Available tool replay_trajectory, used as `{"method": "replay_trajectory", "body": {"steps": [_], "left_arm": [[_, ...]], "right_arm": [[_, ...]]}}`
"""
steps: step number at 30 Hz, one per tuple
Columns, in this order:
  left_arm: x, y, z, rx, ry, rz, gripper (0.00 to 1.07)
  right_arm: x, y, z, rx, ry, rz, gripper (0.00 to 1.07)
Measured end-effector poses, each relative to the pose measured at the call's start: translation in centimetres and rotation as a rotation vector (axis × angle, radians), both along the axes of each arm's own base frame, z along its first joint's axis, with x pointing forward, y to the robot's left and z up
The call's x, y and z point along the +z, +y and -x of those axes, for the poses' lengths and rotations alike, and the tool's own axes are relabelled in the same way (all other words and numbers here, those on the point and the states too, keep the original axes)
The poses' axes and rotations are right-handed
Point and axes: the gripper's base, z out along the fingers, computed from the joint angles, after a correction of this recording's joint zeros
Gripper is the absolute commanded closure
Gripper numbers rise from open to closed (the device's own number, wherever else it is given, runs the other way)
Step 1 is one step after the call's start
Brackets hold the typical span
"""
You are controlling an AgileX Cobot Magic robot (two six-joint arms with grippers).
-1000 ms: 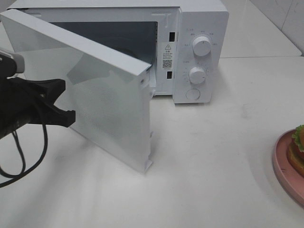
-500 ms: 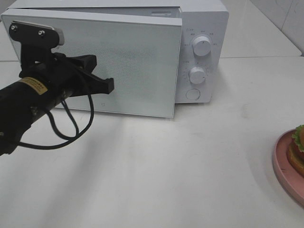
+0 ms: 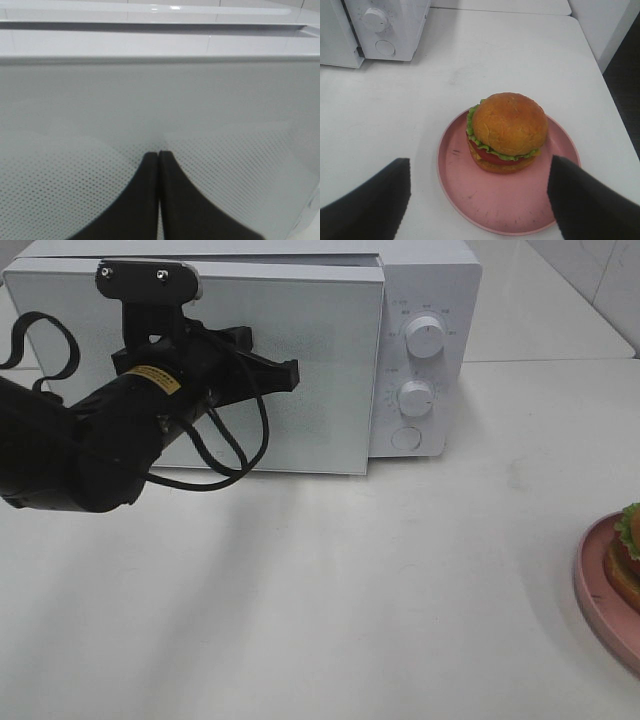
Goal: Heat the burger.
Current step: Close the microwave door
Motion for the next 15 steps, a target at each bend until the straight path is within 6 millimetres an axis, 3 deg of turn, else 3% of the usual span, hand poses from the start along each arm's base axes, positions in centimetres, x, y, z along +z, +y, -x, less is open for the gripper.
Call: {"method": "replay_trajectory", "body": {"steps": [15], "left_arm": [[0.2,-3.5,-1.9,-0.02,0.069,-0.043,1.07]], "right_arm": [[0.0,0.0,0.0,0.0,0.0,0.0,0.32]]}}
